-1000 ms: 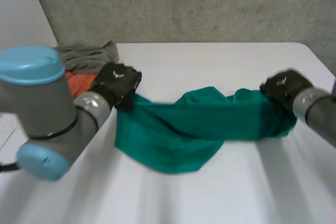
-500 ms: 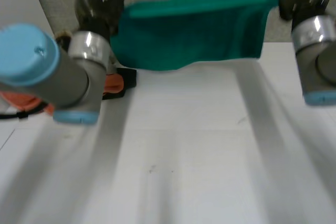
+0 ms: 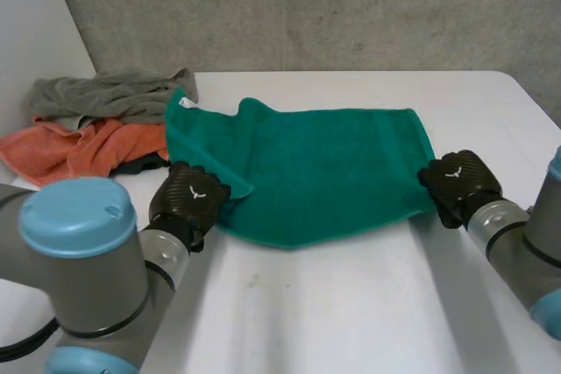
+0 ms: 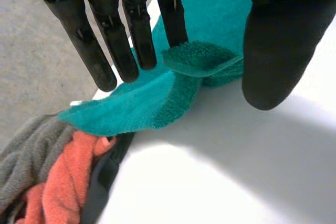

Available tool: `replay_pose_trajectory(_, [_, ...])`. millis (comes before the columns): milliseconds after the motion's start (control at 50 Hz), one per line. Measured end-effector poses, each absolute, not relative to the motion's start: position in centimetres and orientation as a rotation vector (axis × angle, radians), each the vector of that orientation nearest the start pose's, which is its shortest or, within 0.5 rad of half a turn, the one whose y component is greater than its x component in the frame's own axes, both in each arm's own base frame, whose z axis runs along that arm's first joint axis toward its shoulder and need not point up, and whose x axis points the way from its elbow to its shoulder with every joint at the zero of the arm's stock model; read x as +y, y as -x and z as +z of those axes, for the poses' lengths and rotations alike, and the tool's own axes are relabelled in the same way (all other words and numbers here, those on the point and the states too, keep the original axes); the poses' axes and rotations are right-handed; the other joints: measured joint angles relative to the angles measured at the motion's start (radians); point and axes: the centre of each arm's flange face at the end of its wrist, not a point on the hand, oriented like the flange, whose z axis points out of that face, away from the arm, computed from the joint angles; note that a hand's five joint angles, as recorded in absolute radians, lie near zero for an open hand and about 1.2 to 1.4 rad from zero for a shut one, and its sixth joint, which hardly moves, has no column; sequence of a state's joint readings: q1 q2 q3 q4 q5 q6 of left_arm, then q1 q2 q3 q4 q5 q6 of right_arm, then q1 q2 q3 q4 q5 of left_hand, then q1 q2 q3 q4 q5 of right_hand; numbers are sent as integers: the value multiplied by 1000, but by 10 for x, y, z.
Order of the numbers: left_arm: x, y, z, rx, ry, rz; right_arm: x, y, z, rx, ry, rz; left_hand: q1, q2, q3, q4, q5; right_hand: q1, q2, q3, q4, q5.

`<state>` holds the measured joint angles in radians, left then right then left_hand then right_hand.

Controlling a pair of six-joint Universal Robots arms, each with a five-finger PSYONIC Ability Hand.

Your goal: Fold the laundry.

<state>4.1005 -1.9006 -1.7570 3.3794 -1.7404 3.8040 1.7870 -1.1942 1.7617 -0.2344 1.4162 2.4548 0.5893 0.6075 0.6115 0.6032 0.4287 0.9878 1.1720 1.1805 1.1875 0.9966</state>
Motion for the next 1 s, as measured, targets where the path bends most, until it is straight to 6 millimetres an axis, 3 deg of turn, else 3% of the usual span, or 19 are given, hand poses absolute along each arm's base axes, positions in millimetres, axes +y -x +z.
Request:
replay_pose_trajectory(80, [-198, 281, 186, 1989, -1297, -1846, -294, -199, 158, 2379, 1272, -1897, -192, -202, -198, -203, -203, 0, 0, 0, 0, 0])
replay_pose_trajectory(140, [-204, 278, 196, 1976, -1311, -1902, -299, -191, 161, 2378, 1254, -1899, -196, -228, -229, -229, -234, 0, 0, 0, 0, 0])
replay_pose_trajectory(280, [-235, 269, 208, 1932, -1404, -2013, -305, -182, 161, 2361, 1240, -1898, -196, -229, -230, -229, -234, 0, 0, 0, 0, 0])
replay_pose_trajectory(380, [-253, 272, 210, 1841, -1575, -2086, -305, -182, 160, 2357, 1240, -1892, -196, -229, -230, -229, -234, 0, 0, 0, 0, 0])
replay_pose_trajectory(580, [-274, 288, 192, 1672, -1862, -2020, -303, -185, 158, 2349, 1248, -1880, -196, -228, -229, -227, -231, 0, 0, 0, 0, 0])
replay_pose_trajectory(800, [-296, 300, 148, 1591, -2123, -1703, -300, -183, 155, 2362, 1246, -1860, -196, -227, -228, -227, -231, 0, 0, 0, 0, 0])
replay_pose_trajectory(1000, [-312, 306, 133, 1535, -2153, -1655, -298, -183, 151, 2372, 1245, -1840, -159, -185, -192, -189, -184, 0, 0, 0, 0, 0])
